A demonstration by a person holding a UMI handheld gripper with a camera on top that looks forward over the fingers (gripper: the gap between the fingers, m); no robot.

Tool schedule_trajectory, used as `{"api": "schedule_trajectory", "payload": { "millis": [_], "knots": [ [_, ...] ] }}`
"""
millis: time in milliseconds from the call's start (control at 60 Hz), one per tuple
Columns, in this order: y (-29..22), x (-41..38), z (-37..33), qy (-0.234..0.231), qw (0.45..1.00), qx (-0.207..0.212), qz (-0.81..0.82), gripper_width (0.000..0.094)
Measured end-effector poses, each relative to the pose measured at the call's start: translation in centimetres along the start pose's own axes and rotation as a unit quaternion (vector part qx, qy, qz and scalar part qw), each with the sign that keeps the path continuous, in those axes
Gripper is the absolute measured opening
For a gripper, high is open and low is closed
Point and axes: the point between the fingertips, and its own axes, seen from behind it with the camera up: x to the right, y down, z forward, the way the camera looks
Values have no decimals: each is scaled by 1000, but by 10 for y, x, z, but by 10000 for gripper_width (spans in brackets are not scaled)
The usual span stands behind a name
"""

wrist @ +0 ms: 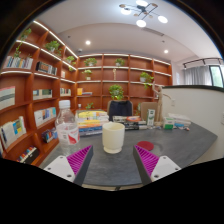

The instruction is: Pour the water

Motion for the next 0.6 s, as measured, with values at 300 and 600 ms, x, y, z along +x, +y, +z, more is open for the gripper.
{"api": "schedule_trajectory", "payload": {
  "millis": [300,600],
  "knots": [
    [16,-158,26,-102,995,14,9,854],
    [-10,-172,79,-86,995,37,33,676]
  ]
}}
